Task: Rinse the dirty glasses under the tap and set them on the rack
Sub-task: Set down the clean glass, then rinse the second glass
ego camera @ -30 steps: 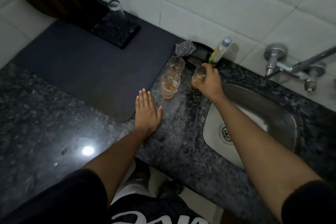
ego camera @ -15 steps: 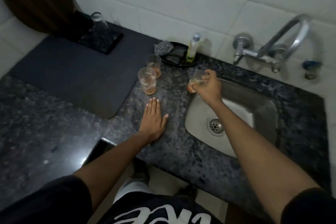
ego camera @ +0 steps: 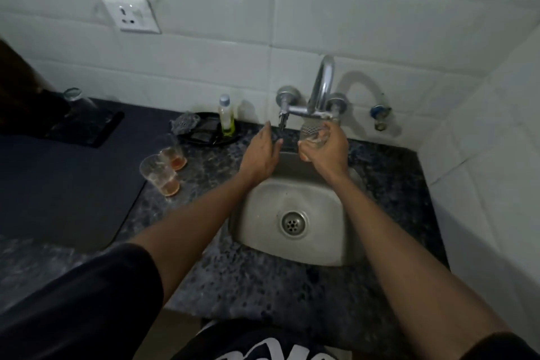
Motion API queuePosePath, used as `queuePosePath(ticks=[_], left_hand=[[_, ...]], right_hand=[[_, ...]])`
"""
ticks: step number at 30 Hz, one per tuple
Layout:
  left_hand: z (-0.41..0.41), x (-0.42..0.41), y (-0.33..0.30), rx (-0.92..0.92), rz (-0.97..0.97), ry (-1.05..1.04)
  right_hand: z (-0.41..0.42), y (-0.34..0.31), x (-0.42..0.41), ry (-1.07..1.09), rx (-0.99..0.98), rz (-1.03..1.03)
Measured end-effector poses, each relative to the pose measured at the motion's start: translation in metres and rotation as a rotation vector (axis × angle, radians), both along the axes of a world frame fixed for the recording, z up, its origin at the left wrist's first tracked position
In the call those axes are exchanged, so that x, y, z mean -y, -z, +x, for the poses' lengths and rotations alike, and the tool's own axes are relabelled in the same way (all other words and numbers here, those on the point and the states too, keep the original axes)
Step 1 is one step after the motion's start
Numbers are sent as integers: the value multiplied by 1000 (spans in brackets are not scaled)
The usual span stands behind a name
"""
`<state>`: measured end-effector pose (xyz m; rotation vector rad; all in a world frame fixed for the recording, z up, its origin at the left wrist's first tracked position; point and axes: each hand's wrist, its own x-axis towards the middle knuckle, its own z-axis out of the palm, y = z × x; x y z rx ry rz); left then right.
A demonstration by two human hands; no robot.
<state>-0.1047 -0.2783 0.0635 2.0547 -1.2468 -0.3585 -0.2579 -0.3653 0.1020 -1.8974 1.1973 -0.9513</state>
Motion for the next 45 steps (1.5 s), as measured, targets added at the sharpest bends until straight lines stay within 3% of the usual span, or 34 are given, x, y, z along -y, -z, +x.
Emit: queuePosePath(ticks=[5,11,19,42,44,45], left_hand=[[2,70,-18,-334,45,-101],[9,100,-16,-288,71,-233],[11,101,-10,-386,31,-292],[17,101,4,-494,-4,-322],[15,101,5,-615,1,-326],[11,99,4,-800,12,-329]], right_hand=[[3,-6,10,39,-2,-67],[12,-4,13,50,-8,-48],[18,-1,16,77,36,-54],[21,-1,16,29,23,-80],[21,-2,16,29,17,-71],[21,-1,16,30,16,-63]])
